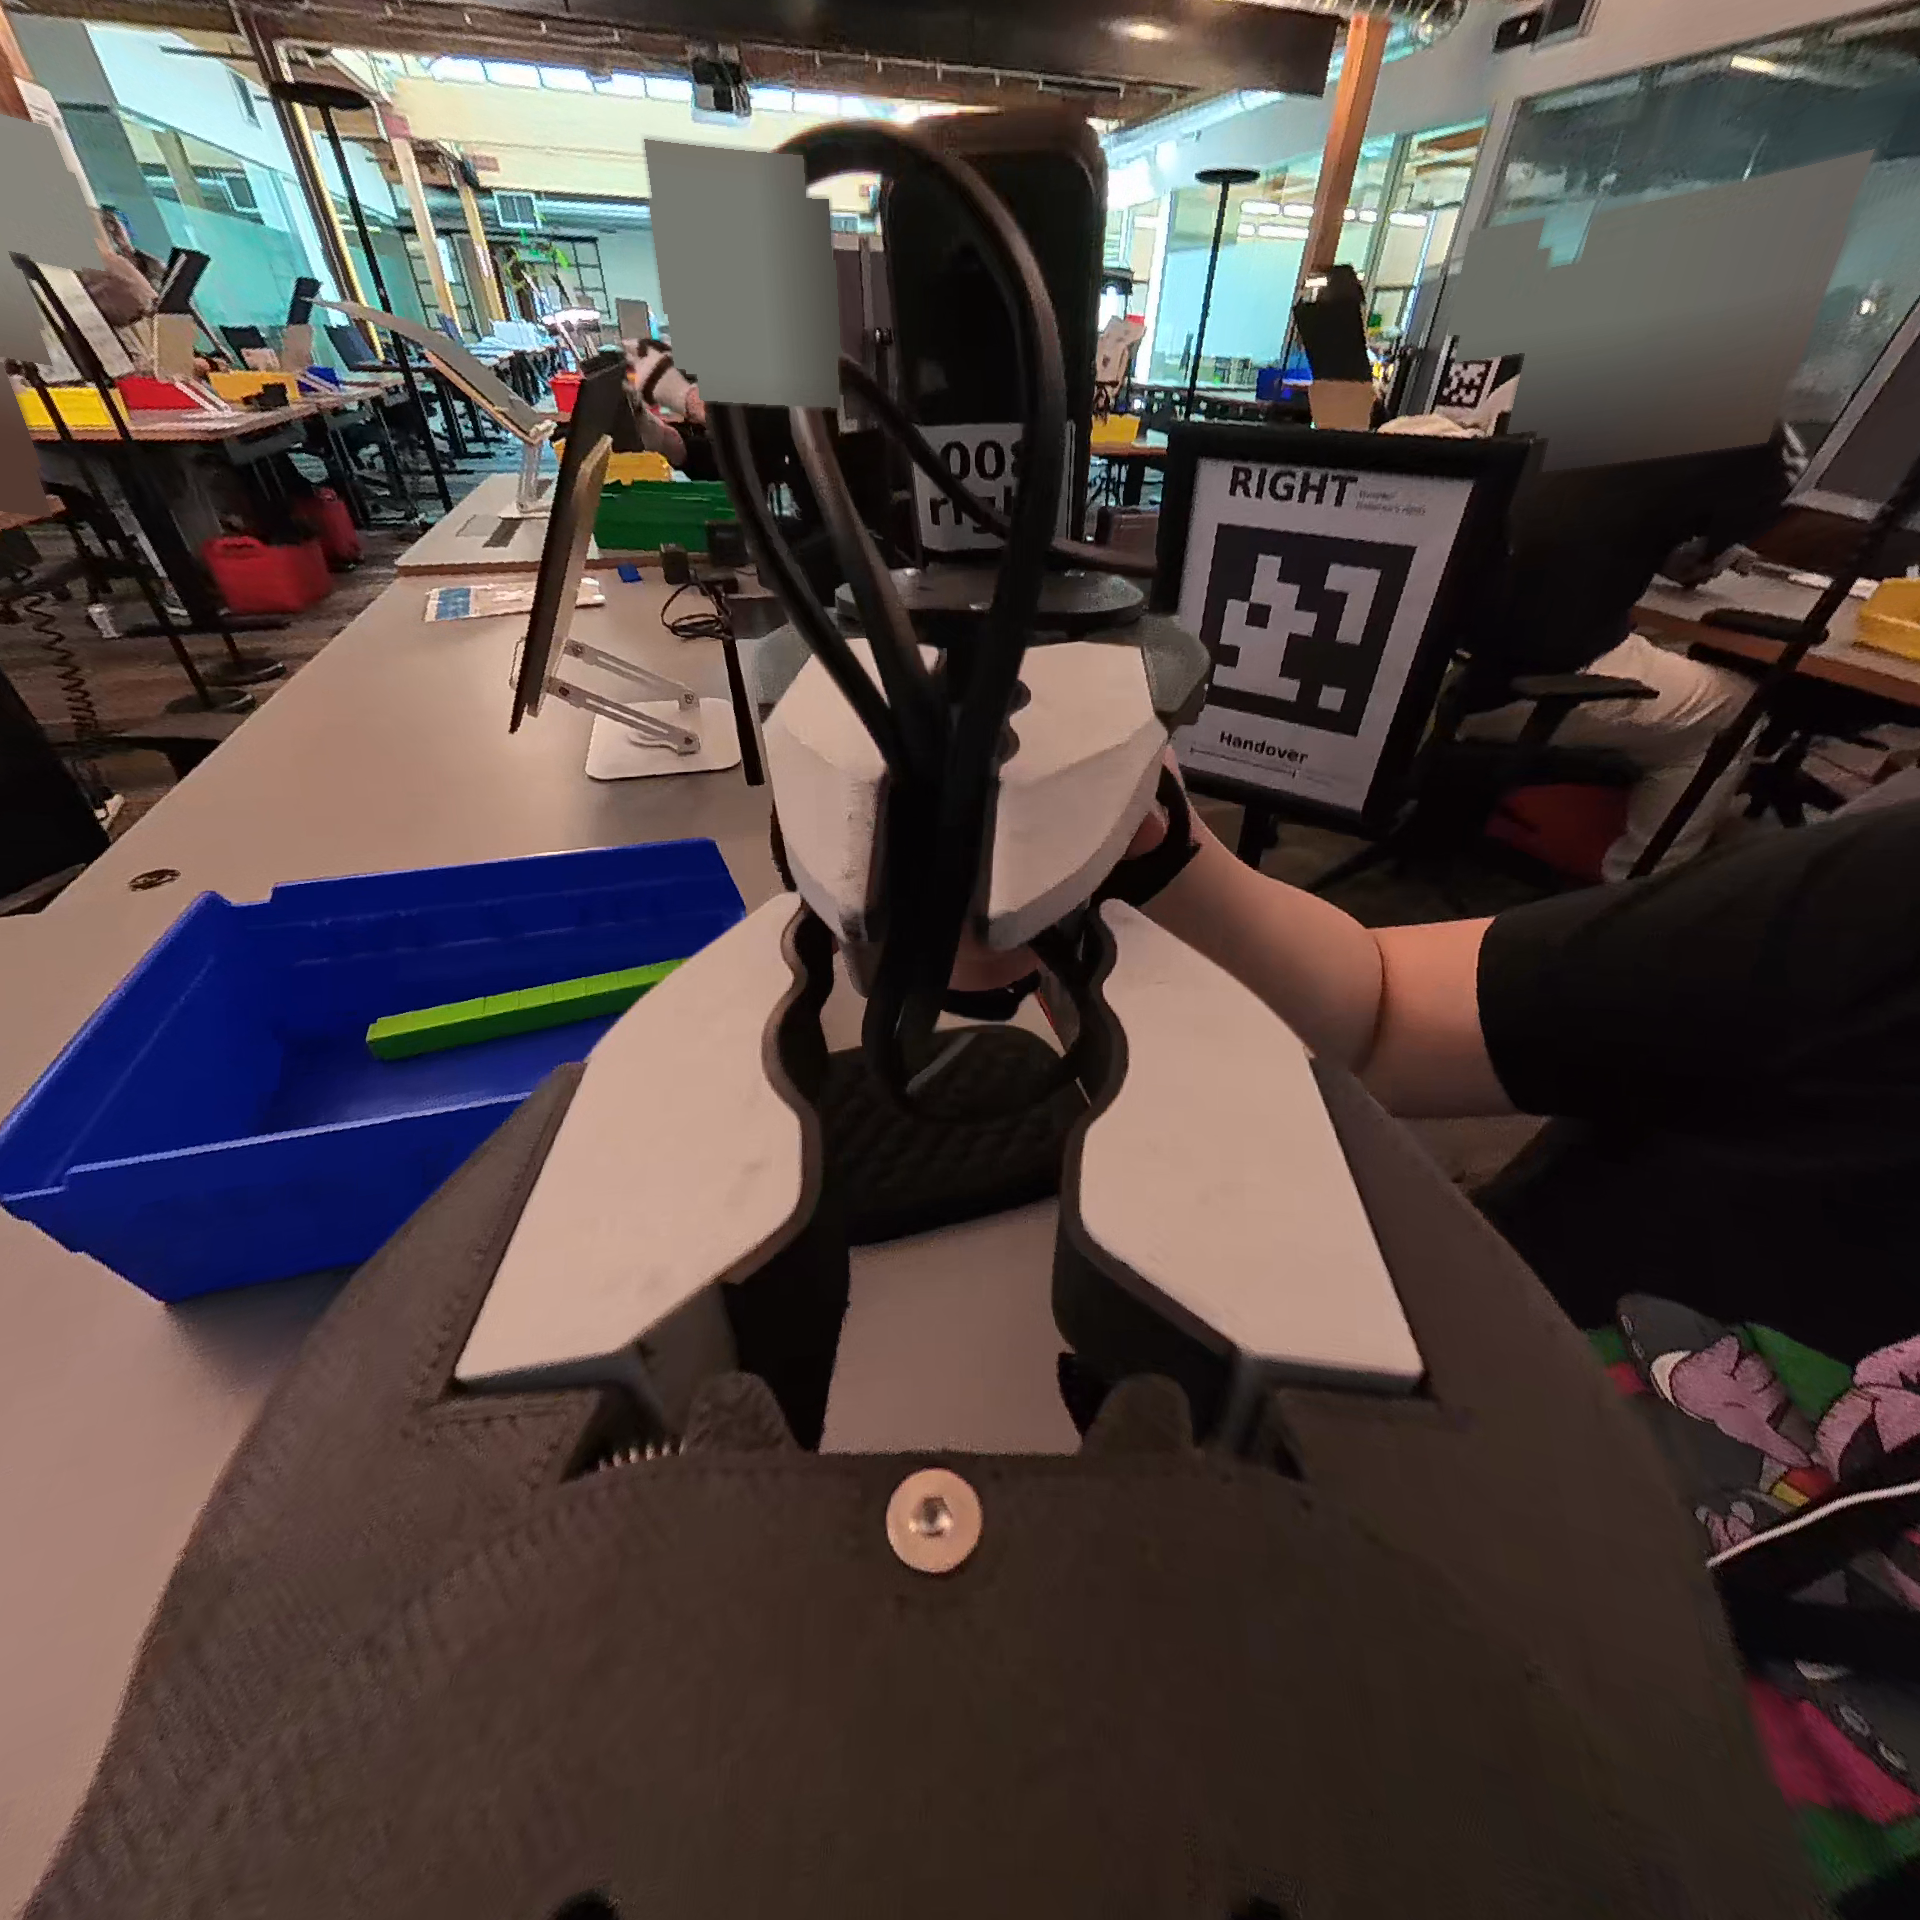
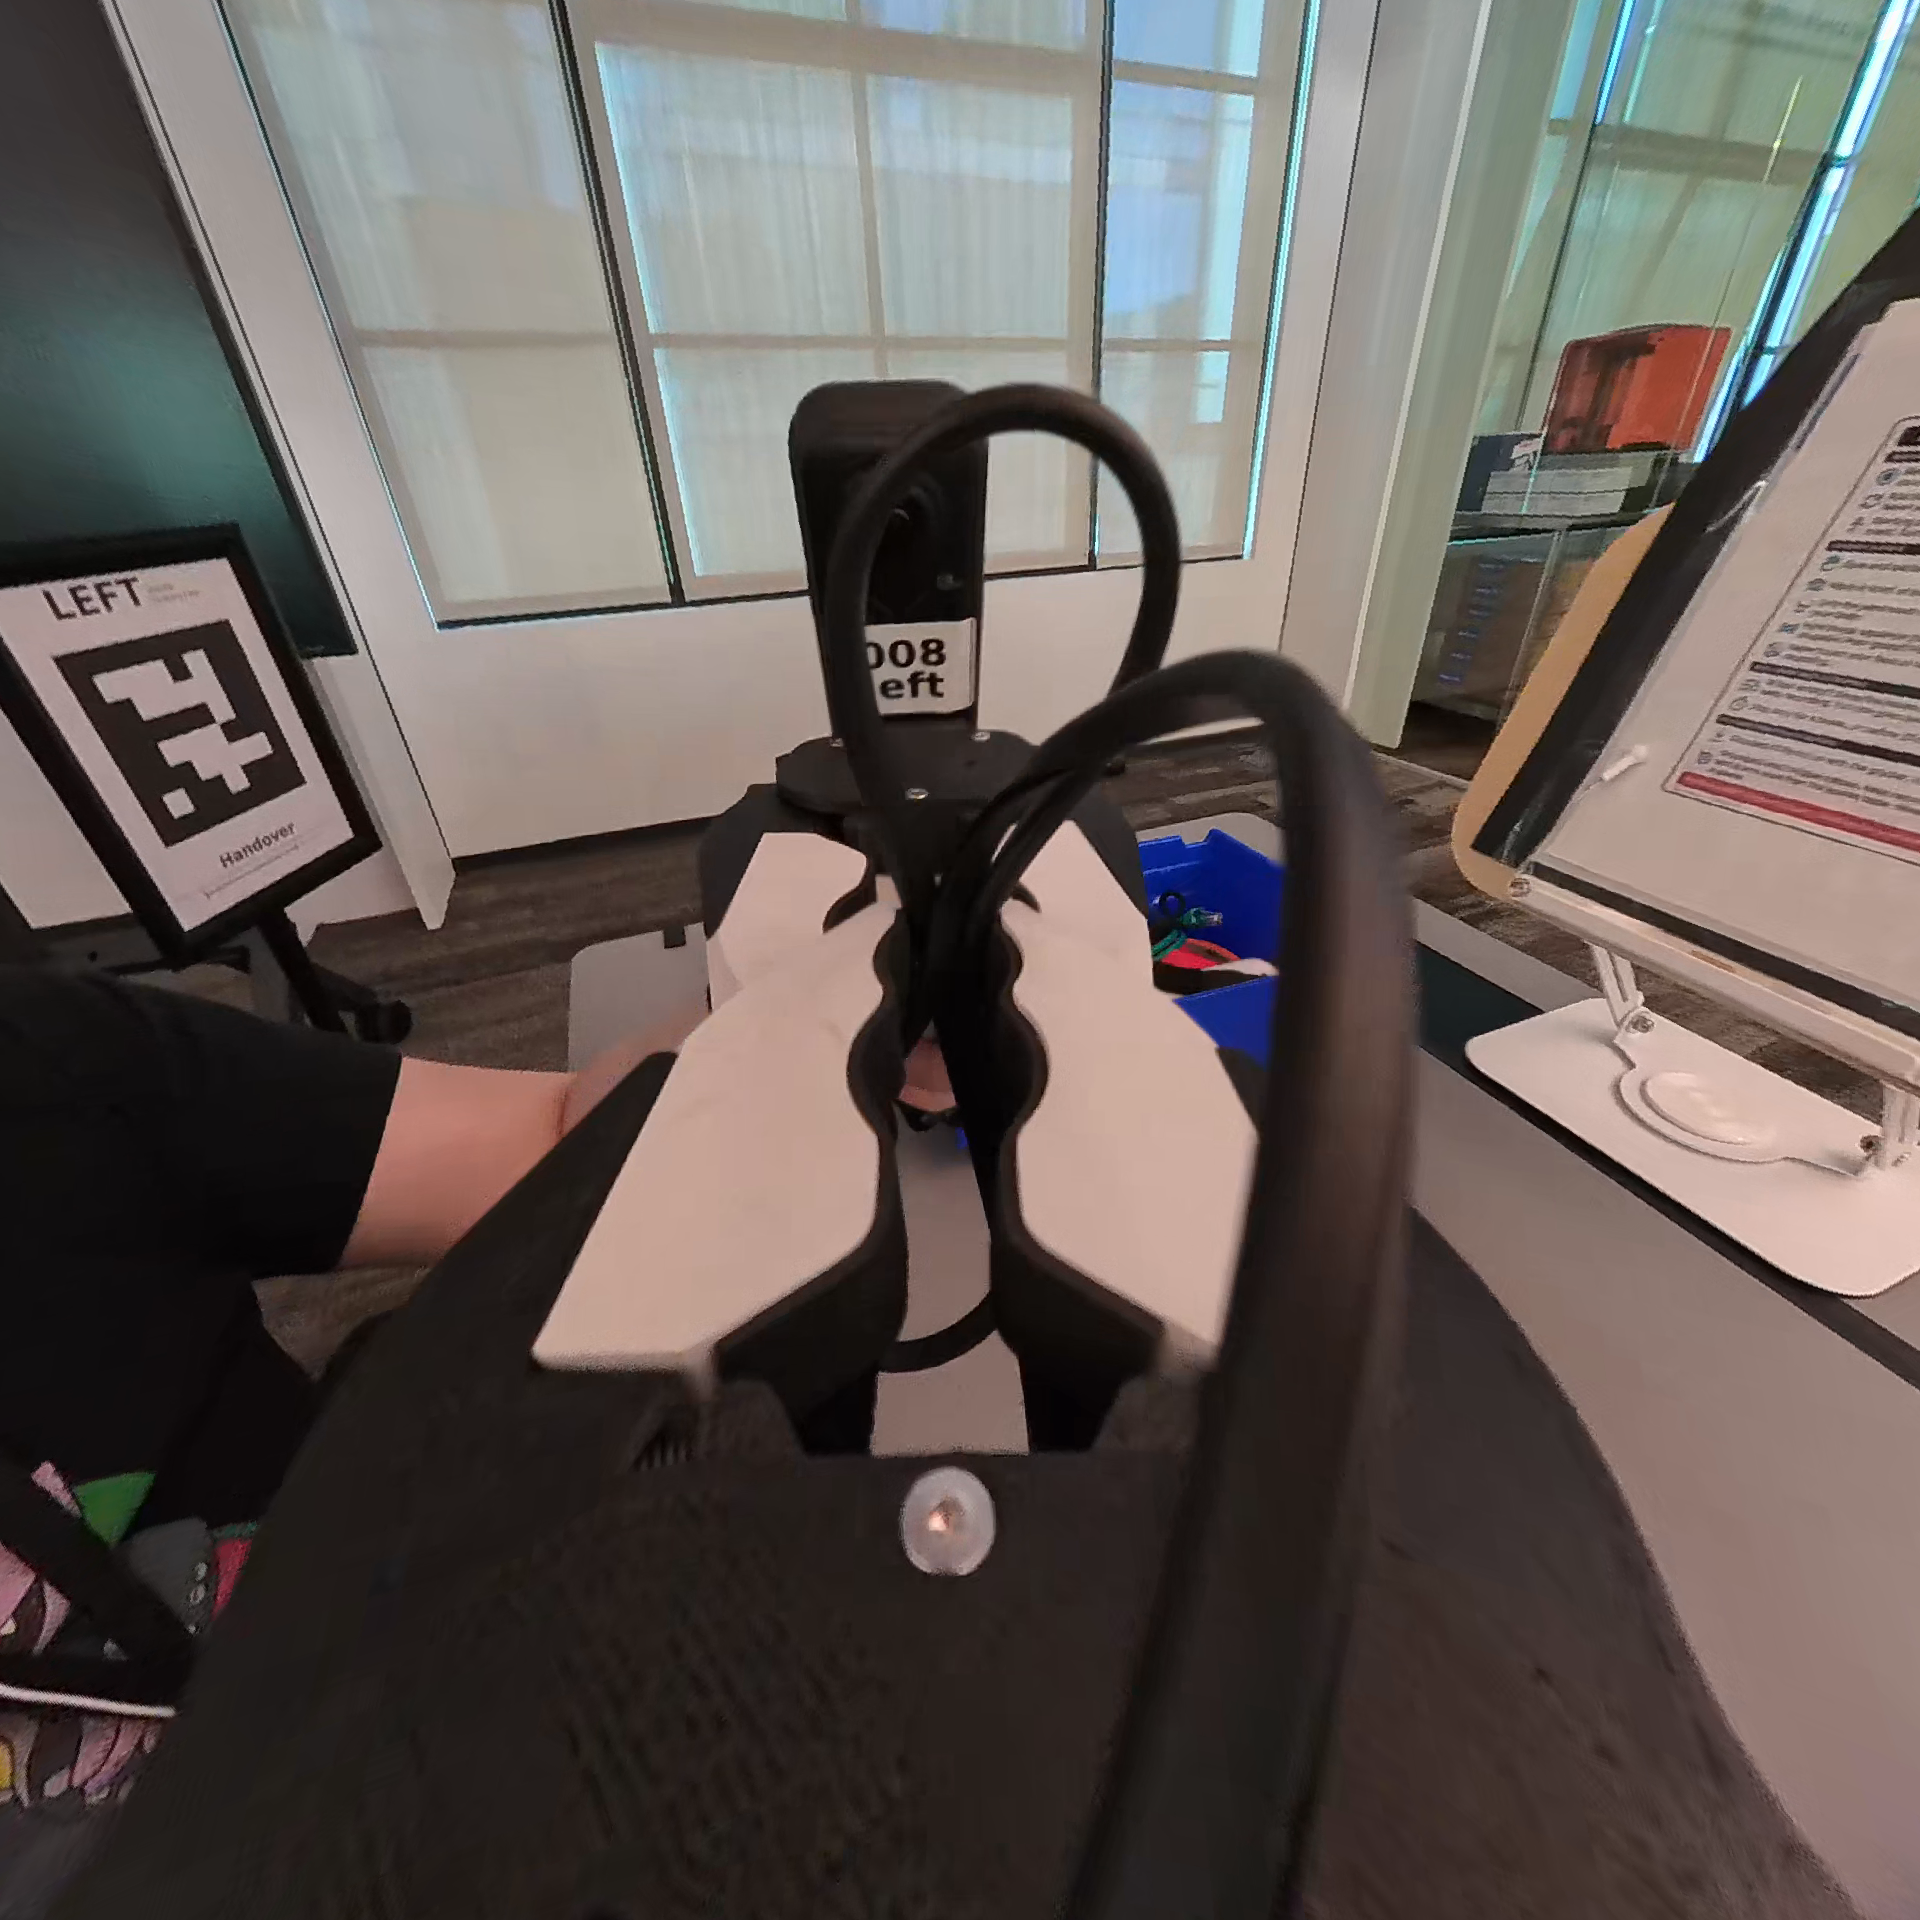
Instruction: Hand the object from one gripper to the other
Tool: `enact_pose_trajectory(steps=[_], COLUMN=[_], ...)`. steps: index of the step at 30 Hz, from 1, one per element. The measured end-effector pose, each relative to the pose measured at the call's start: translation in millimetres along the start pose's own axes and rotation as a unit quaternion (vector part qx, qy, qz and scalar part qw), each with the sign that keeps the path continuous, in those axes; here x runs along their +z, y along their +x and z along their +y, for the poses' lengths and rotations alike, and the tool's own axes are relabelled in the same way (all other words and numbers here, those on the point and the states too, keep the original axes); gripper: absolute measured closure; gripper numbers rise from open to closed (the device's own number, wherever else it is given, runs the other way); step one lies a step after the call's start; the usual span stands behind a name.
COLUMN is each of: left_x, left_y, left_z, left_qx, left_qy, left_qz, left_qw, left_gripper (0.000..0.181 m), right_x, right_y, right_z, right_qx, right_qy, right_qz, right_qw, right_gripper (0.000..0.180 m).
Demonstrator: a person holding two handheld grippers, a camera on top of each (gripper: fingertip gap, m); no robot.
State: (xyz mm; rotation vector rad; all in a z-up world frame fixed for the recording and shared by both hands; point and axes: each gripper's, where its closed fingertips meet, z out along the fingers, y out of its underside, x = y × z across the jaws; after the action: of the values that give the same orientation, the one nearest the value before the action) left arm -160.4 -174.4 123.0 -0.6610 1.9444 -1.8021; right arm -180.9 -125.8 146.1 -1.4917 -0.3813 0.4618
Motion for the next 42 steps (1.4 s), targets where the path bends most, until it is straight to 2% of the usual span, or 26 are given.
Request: enact_pose_trajectory(steps=[1,5,8,9,10,12,17,21,27,32,35,37,40,42], left_x=[-1,-4,-7,-9,-10,-11,-12,-17,-32,-67,-101,-120,-138,-142], left_y=[1,5,3,3,2,2,18,15,-1,-33,-56,-64,-68,-69], left_z=[1,1,8,12,16,22,13,8,-3,-19,-28,-29,-26,-23], left_qx=[0.000,-0.021,-0.041,-0.049,-0.062,-0.090,-0.137,-0.127,-0.100,-0.053,-0.015,-0.009,-0.026,-0.039], left_qy=[-0.003,-0.007,-0.030,-0.045,-0.059,-0.073,-0.056,-0.040,-0.018,0.013,0.029,0.025,0.019,0.014], left_qz=[0.004,0.026,0.030,0.032,0.037,0.047,0.124,0.119,0.062,-0.062,-0.168,-0.208,-0.229,-0.229], left_qw=[1.000,0.999,0.998,0.997,0.996,0.992,0.981,0.984,0.993,0.997,0.985,0.978,0.973,0.972], left_gripper=[0.135,0.135,0.136,0.139,0.152,0.154,0.174,0.175,0.175,0.175,0.176,0.176,0.176,0.175], right_x=[1,3,6,7,8,10,7,3,-5,-17,-29,-39,-57,-67], right_y=[-2,-7,-3,2,7,9,-3,-3,13,31,47,58,80,94], right_z=[1,0,7,11,14,19,10,6,8,46,82,106,134,136], right_qx=[-0.002,-0.006,-0.028,-0.043,-0.069,-0.104,-0.072,-0.051,-0.050,-0.051,-0.045,-0.042,-0.092,-0.170], right_qy=[-0.003,-0.006,-0.029,-0.043,-0.056,-0.076,-0.050,-0.037,-0.016,-0.067,-0.103,-0.117,-0.153,-0.185], right_qz=[-0.005,-0.017,0.004,0.027,0.051,0.071,0.027,0.016,0.056,0.091,0.134,0.171,0.251,0.319], right_qw=[1.000,1.000,0.999,0.998,0.995,0.989,0.996,0.998,0.997,0.992,0.985,0.977,0.951,0.914], right_gripper=[0.167,0.167,0.167,0.166,0.166,0.166,0.164,0.161,0.129,0.126,0.127,0.127,0.127,0.126])
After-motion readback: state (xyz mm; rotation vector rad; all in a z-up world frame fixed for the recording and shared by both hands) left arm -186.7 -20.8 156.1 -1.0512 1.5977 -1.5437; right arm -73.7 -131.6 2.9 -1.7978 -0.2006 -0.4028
